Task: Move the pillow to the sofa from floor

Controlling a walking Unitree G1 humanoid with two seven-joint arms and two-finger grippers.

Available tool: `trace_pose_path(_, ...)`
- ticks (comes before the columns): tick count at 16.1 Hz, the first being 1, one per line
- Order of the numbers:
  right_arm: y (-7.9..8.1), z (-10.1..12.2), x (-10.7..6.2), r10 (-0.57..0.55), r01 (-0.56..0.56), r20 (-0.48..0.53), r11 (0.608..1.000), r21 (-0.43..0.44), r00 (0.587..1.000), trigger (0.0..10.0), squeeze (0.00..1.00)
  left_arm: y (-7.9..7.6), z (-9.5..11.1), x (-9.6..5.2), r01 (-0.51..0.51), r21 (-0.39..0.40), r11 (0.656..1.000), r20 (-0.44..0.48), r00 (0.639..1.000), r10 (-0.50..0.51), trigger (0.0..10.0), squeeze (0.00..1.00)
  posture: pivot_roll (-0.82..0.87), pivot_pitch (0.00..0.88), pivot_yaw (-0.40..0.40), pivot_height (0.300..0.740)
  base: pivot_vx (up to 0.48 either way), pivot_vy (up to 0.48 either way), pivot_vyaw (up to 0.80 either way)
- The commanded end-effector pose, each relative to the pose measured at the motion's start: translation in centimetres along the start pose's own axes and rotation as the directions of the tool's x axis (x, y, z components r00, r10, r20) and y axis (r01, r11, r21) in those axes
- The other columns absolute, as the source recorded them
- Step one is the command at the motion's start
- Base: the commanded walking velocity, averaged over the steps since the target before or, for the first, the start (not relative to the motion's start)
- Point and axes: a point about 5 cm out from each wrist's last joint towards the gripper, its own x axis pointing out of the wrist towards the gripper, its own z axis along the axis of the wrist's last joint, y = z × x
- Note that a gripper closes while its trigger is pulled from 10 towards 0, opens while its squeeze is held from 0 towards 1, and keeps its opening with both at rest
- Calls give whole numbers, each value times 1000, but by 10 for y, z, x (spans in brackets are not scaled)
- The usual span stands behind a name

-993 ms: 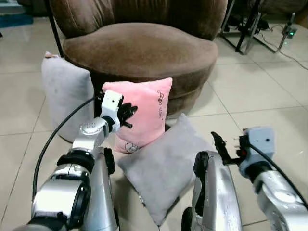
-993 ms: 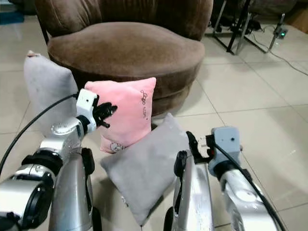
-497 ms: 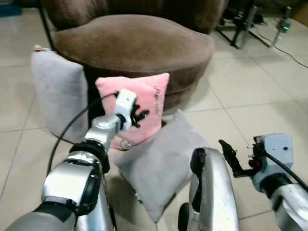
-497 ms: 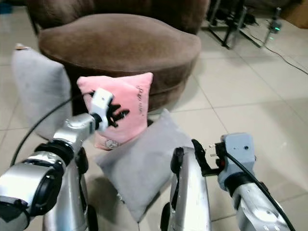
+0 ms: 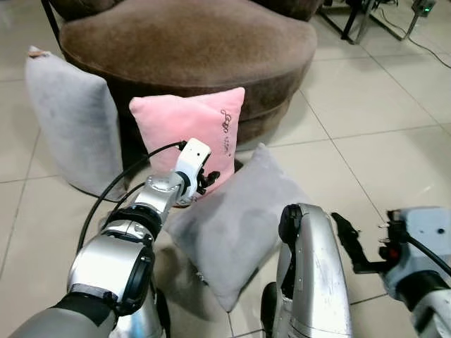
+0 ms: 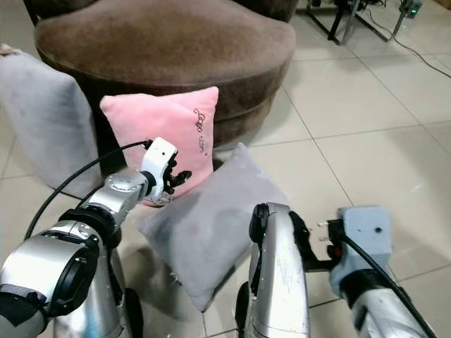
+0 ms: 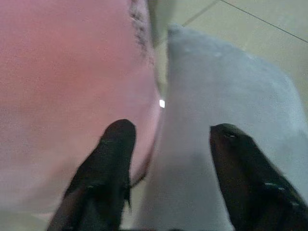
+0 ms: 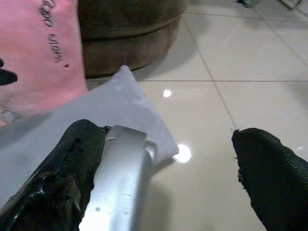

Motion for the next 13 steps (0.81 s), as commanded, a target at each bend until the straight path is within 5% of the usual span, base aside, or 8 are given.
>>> trace_pose_path(1, -2, 3, -5, -5, 6, 22, 1000, -5, 1000, 10000, 0, -6, -2, 3, 10, -30, 1000, -17, 1000, -11, 10000, 1000, -391, 234, -42, 300, 0, 0, 0)
trace_pose_path(8, -9, 10, -11, 65, -65, 12, 997, -32, 998, 10000, 0, -18, -38, 1, -27, -205, 978, -140, 990, -2, 10000, 1000, -428, 259, -85, 300, 0, 0, 0)
trace_pose_path(9, -10, 13, -13, 72, -71, 14, 997, -32, 997, 10000, 0, -23, -44, 1, -10, -237, 972, -148, 989, -25, 10000, 0, -436, 256, -89, 300, 0, 0, 0)
trace_pose_path(11, -12, 17, -15, 83, -83, 8, 996, -32, 997, 10000, 0, -34, -56, 1, 26, -268, 963, -175, 982, -75, 10000, 0, -451, 250, -100, 300, 0, 0, 0)
trace_pose_path(13, -14, 23, -19, 102, -103, -7, 994, -25, 995, 10000, 0, -44, -70, 0, 35, -216, 976, -232, 969, -87, 10000, 0, -469, 244, -111, 300, 0, 0, 0)
